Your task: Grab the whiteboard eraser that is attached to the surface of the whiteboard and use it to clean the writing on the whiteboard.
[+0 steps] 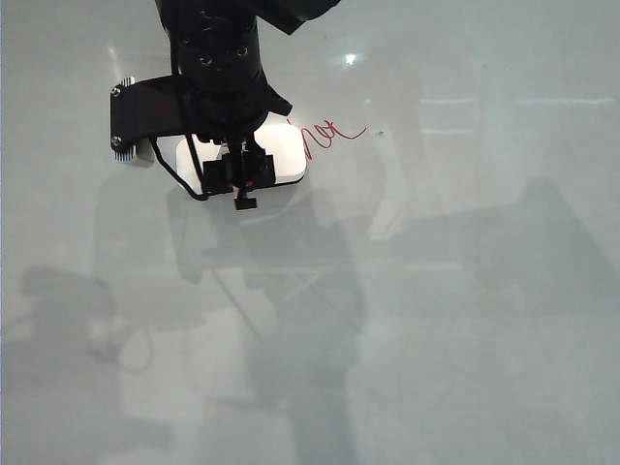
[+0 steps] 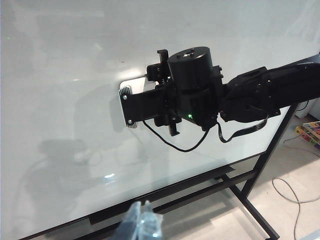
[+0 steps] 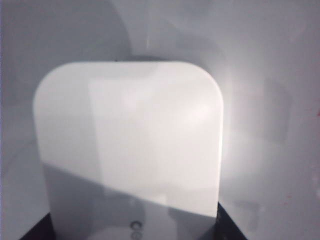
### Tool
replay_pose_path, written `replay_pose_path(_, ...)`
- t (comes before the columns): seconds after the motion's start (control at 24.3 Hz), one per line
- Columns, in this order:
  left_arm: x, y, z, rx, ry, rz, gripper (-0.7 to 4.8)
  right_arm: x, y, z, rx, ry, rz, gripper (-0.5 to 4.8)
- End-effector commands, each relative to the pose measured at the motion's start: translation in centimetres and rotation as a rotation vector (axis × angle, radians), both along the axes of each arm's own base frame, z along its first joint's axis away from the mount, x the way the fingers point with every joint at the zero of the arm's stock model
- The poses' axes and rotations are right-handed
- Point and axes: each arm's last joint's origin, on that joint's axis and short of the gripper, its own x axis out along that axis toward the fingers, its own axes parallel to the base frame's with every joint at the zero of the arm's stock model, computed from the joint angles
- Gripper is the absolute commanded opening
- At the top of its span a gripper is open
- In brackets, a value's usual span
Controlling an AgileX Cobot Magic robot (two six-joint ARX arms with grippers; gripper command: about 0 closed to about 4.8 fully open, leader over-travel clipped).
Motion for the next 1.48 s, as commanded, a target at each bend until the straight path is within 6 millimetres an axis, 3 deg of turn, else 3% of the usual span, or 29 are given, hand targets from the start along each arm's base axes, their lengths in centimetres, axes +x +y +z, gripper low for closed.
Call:
replay_pose_path(0.04,0.0,0.0,0.2,0.003,-0.012,-0.001,-0.05,1.0,-1.3,3.7,0.083,-0.141,-0.084,2.5)
replay_pose_path(0.21,0.1,0.3,0.1,0.016,-0.013,0.091,-0.04,0.1,-2.4,6.7,0.129,-0.184,-0.112,2.5)
replay_pose_path(0.37,0.2,0.3,0.1,0.02,-0.014,0.123,-0.04,-0.2,-2.8,6.9,0.152,-0.153,-0.111,2.5)
replay_pose_path(0.7,0.3,0.3,0.4,0.016,-0.039,0.128,-0.04,1.0,-4.6,3.6,0.177,-0.022,-0.106,2.41)
replay_pose_path(0.86,0.4,0.3,0.5,0.014,-0.053,0.128,-0.05,1.4,-6.9,-0.7,0.103,0.062,-0.152,2.37)
replay_pose_path(1.07,0.4,0.3,0.8,0.008,-0.084,0.128,-0.05,1.0,-7.7,-2.5,0.081,0.071,-0.164,2.37)
replay_pose_path(1.15,0.4,0.3,0.8,0.008,-0.085,0.129,-0.05,1.1,-7.5,-2.1,0.074,0.042,-0.163,2.37)
replay_pose_path(1.48,0.4,0.3,0.8,0.008,-0.085,0.129,-0.05,0.4,-8.1,3.2,0.045,-0.142,-0.121,2.37)
